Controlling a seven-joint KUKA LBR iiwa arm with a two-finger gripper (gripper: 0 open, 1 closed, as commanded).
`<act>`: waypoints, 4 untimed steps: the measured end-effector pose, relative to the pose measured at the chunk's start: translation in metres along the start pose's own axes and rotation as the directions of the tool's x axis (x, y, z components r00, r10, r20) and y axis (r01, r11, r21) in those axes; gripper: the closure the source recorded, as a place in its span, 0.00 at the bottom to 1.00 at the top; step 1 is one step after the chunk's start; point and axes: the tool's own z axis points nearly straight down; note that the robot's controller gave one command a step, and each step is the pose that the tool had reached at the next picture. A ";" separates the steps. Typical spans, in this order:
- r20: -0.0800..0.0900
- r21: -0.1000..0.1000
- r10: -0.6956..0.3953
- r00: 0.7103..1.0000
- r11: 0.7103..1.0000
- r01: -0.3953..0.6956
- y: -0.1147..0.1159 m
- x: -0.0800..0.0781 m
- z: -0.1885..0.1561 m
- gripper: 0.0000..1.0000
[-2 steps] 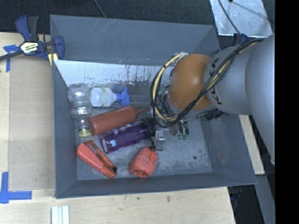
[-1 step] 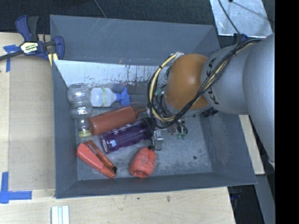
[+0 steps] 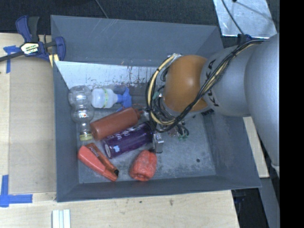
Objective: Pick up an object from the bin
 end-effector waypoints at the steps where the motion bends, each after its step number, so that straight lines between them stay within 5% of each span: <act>1: -0.001 0.000 -0.040 0.999 0.999 0.040 0.015 -0.012 0.001 1.00; 2: -0.001 0.000 -0.041 0.999 0.999 0.041 0.015 -0.012 0.001 1.00; 3: -0.010 -0.002 -0.049 0.999 0.999 0.049 0.007 0.000 -0.049 1.00; 4: 0.009 0.001 -0.102 0.995 0.995 0.102 0.002 -0.003 -0.060 1.00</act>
Offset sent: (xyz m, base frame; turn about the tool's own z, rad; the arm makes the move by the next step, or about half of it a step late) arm 0.0000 0.0000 0.0000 0.0000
